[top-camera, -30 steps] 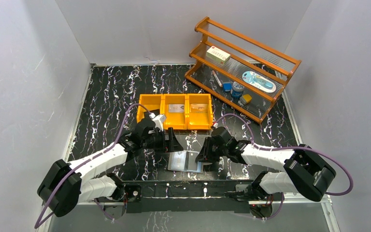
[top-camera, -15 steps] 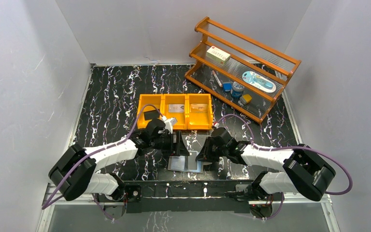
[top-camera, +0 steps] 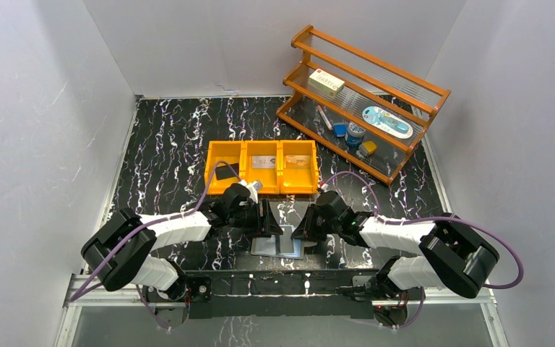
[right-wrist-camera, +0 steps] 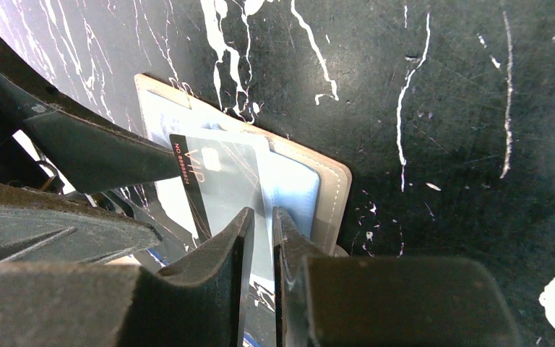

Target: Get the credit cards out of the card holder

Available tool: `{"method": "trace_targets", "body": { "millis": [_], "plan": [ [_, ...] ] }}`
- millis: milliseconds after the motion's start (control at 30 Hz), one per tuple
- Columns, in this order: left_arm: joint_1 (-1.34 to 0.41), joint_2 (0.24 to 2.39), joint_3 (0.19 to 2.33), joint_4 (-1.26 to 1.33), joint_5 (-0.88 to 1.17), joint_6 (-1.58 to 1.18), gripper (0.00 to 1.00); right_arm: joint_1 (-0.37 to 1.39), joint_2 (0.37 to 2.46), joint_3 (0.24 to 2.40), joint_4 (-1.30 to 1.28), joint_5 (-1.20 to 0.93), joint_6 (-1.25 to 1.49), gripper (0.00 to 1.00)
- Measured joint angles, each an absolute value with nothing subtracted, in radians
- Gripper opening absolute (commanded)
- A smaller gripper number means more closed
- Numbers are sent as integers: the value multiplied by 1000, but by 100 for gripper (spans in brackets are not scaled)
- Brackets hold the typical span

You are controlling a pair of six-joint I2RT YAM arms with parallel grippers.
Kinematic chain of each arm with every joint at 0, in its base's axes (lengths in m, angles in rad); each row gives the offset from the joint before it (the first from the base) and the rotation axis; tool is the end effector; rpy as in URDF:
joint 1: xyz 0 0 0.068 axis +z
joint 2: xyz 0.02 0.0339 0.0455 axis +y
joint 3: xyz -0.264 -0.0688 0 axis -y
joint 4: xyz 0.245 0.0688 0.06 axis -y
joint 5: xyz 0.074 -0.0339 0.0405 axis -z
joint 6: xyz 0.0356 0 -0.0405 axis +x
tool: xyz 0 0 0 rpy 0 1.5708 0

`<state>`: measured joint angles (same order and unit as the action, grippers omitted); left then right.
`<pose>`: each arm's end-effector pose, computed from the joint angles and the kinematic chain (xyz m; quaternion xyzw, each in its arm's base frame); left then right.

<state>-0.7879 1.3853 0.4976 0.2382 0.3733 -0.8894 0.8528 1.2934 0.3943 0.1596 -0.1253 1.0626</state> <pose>0.1726 -0.1919 0.1560 0.0377 0.8833 -0.4360 0.1684 0.1466 0.1746 0.1393 0.0705 0.9107 0.3626 0.1850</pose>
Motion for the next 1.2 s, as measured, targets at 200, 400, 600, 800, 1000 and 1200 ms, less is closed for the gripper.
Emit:
{"method": "trace_targets", "body": {
  "millis": [200,400,600,800,1000,1200],
  "plan": [
    [-797,1406,488,283,379,-909,42,853,1296,394,162,-125,1071,24],
    [-806,1412,488,284,379,-907,38,853,1296,394,162,-125,1072,25],
    [-810,1429,489,295,422,-889,14,853,1296,394,162,-123,1074,24],
    [-826,1460,490,294,427,-883,2,853,1296,394,162,-121,1076,25],
    [-830,1430,492,258,398,-879,0,854,1282,394,144,-102,1074,25],
    [-833,1406,506,210,368,-864,0,854,1212,401,50,-52,1038,27]
  ]
}}
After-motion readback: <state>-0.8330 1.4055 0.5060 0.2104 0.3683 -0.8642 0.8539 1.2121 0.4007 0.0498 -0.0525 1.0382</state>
